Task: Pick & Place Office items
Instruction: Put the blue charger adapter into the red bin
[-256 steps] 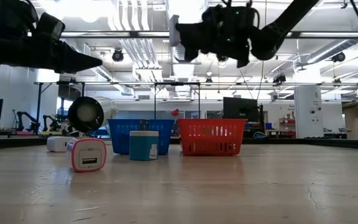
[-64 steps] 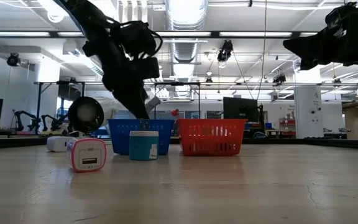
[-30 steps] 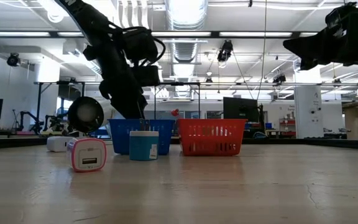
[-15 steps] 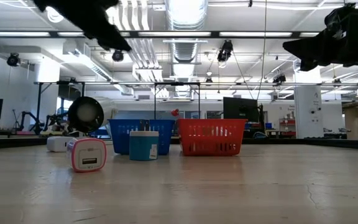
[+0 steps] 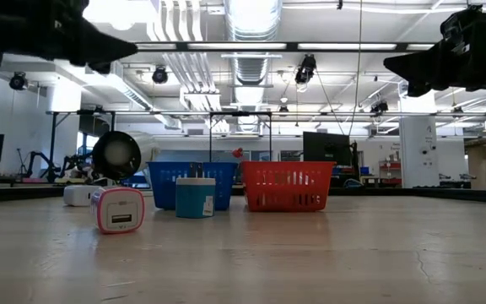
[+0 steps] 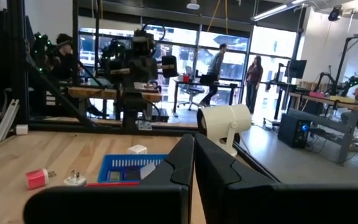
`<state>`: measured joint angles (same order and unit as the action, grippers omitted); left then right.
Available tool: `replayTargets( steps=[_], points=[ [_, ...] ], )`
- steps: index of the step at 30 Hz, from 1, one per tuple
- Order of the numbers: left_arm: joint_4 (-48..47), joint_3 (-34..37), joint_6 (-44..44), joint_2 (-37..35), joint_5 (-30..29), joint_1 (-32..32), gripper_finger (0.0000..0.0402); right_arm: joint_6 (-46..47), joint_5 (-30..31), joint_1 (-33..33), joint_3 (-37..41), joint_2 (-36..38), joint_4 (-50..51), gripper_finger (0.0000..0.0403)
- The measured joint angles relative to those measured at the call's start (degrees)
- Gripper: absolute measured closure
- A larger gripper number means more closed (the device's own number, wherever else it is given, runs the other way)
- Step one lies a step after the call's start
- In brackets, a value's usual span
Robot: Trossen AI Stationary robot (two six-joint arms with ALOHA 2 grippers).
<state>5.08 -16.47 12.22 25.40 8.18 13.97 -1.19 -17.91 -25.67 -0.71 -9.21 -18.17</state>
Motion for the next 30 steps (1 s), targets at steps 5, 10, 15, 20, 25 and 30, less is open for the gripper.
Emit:
replayTargets(
  steps=[5,10,15,20,25,30],
  points=[
    [1.4,4.6,0.7,-3.9,0.0,0.4,0.0397,0.2,0.0,0.0,0.0,0.0,0.0,0.0394],
    [2.9,9.0,-2.1,-8.4,1.7,0.6,0.0399,-0.2,0.1,0.0,0.0,-0.7,0.3,0.0394],
    [2.9,13.0,-2.4,-11.9,2.8,0.6,0.04,-0.3,1.9,0.0,0.0,-2.5,0.4,0.0394],
    [0.5,14.9,-1.3,-15.1,2.9,0.9,0.0397,-0.8,4.4,0.0,0.0,-4.8,0.4,0.0394],
    [-0.4,16.2,-0.6,-16.2,3.2,1.0,0.0396,-2.2,4.6,0.0,0.0,-6.8,-1.6,0.0394],
    [-0.3,16.2,-0.7,-16.3,3.2,1.0,0.0393,-2.4,4.6,0.0,0.0,-8.4,-3.5,0.0394]
  ],
)
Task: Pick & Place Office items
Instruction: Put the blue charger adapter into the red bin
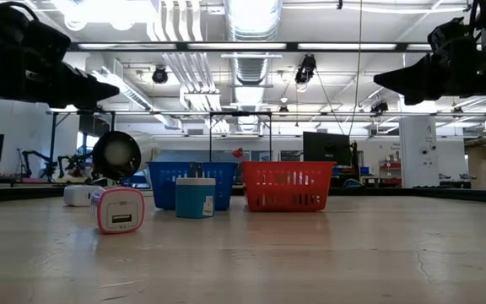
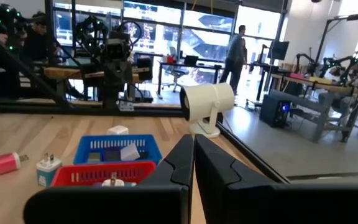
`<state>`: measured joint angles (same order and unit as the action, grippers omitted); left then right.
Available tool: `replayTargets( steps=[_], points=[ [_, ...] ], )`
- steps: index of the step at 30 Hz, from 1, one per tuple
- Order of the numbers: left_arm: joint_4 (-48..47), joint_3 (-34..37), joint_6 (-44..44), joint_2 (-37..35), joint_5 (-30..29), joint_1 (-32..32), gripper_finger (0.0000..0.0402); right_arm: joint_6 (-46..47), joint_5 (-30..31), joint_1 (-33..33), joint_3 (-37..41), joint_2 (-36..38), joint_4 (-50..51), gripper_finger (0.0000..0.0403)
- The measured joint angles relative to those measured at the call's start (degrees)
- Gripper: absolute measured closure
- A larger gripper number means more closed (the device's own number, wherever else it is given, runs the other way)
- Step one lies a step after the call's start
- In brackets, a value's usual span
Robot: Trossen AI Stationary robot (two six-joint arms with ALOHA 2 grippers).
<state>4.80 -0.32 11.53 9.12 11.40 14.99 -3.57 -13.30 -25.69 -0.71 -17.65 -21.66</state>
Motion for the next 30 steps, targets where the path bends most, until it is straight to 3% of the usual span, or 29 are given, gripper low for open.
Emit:
replayTargets(
  steps=[19,24,30],
  points=[
    [0.1,0.0,-0.2,0.0,-0.1,0.1,0.039,-0.3,0.0,0.1,-1.6,-7.0,-3.5,0.0394],
    [0.3,0.0,-0.2,0.0,-0.5,0.1,0.039,0.3,-0.1,2.2,-6.6,-13.8,-0.9,0.0386],
    [0.3,0.0,-0.2,0.0,-0.8,0.1,0.039,0.0,-0.2,7.3,-16.4,-27.8,1.1,0.0364]
  ],
)
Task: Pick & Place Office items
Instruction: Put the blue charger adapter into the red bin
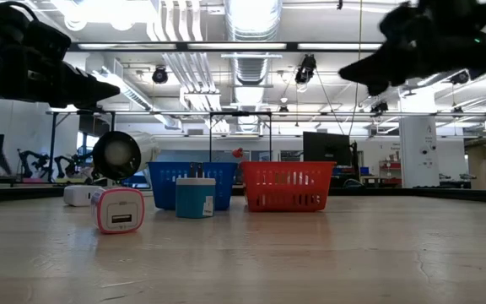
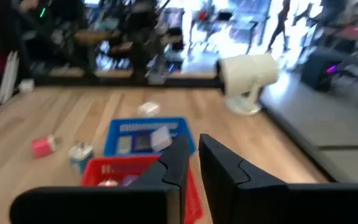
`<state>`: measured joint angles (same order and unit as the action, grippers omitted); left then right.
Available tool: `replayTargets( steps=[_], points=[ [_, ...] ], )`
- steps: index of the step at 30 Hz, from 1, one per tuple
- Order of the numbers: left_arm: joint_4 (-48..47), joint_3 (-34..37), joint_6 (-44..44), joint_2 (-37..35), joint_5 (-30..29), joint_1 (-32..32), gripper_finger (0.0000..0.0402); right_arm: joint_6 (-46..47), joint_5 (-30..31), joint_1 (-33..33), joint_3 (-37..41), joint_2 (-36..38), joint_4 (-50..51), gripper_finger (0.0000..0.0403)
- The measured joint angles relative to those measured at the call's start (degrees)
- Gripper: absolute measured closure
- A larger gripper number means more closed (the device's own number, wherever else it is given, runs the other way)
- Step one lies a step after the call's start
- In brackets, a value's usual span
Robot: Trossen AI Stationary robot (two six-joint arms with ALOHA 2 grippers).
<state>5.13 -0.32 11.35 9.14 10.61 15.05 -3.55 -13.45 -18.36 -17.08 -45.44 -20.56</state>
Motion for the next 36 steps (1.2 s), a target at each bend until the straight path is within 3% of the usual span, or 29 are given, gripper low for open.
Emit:
replayTargets(
  steps=[10,18,22,26,36],
  points=[
    [-1.1,0.0,-1.6,0.0,-0.1,0.0,0.039,-11.6,0.0,12.3,-20.2,-26.3,5.5,0.0299],
    [-1.7,0.0,-2.2,0.0,-0.1,0.0,0.039,-16.0,-0.2,17.0,-39.4,-44.5,23.1,0.0206],
    [-1.7,0.0,-2.0,0.0,-0.1,0.0,0.039,-20.8,-6.6,17.7,-49.1,-53.2,31.5,0.0172],
    [-1.8,0.0,-2.3,0.0,-0.1,0.0,0.039,-27.1,-11.5,19.4,-57.5,-60.2,36.5,0.0155],
    [-3.0,0.0,-3.1,0.1,-0.3,0.0,0.039,-33.4,-10.6,22.1,-70.8,-72.0,44.1,0.0147]
  ],
)
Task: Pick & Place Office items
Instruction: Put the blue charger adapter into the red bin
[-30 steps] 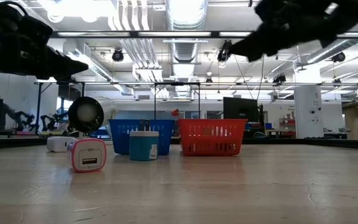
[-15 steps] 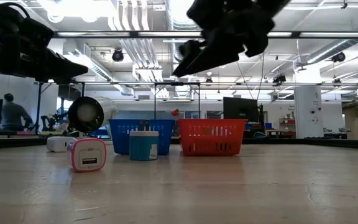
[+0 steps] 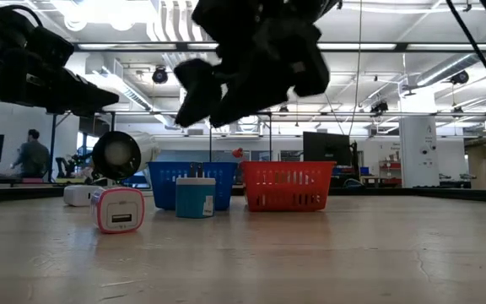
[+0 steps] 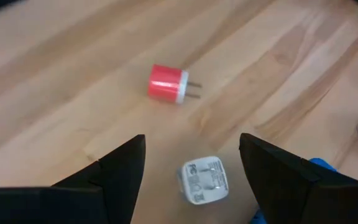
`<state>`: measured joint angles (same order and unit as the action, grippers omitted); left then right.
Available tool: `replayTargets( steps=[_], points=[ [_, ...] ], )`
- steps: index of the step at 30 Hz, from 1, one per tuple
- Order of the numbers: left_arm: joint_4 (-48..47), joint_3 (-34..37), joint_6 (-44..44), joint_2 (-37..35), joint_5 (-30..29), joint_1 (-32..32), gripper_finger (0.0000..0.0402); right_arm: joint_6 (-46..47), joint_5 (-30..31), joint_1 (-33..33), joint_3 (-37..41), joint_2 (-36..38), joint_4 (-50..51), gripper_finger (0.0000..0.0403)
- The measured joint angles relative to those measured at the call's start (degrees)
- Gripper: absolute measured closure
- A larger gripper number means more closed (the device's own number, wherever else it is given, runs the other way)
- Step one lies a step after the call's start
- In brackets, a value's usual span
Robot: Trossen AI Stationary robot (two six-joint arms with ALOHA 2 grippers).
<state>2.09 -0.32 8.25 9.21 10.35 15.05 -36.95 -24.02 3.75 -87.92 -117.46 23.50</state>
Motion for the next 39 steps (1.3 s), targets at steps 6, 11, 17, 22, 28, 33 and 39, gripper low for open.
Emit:
replayTargets(
  steps=[6,11,17,22,28,33,39],
  points=[
    [0.0,0.0,0.2,0.0,-0.4,0.0,0.039,-3.3,3.7,-0.2,-4.9,-5.3,4.3,0.0147],
    [-0.1,0.0,-0.4,0.0,-0.4,0.0,0.039,-5.9,6.0,-0.2,-8.6,-9.3,9.1,0.0149],
    [-0.5,0.0,-1.5,0.0,-0.5,0.0,0.039,-6.0,5.9,-0.1,-11.7,-12.3,11.9,0.0161],
    [-0.5,0.0,-2.1,0.0,-0.5,0.0,0.039,-6.4,6.0,-0.1,-11.9,-12.9,12.6,0.0188],
    [-0.6,0.0,-2.2,0.0,-0.5,0.0,0.039,-6.3,6.0,-0.1,-11.9,-12.7,12.9,0.0263],
    [-0.7,0.0,-2.3,0.0,-0.5,0.0,0.039,-5.0,5.6,0.0,-11.9,-12.4,13.6,0.0265],
    [-0.7,0.0,-2.5,0.0,-0.6,0.0,0.039,-0.5,-1.0,-0.1,-11.6,-8.7,15.0,0.0265]
  ],
)
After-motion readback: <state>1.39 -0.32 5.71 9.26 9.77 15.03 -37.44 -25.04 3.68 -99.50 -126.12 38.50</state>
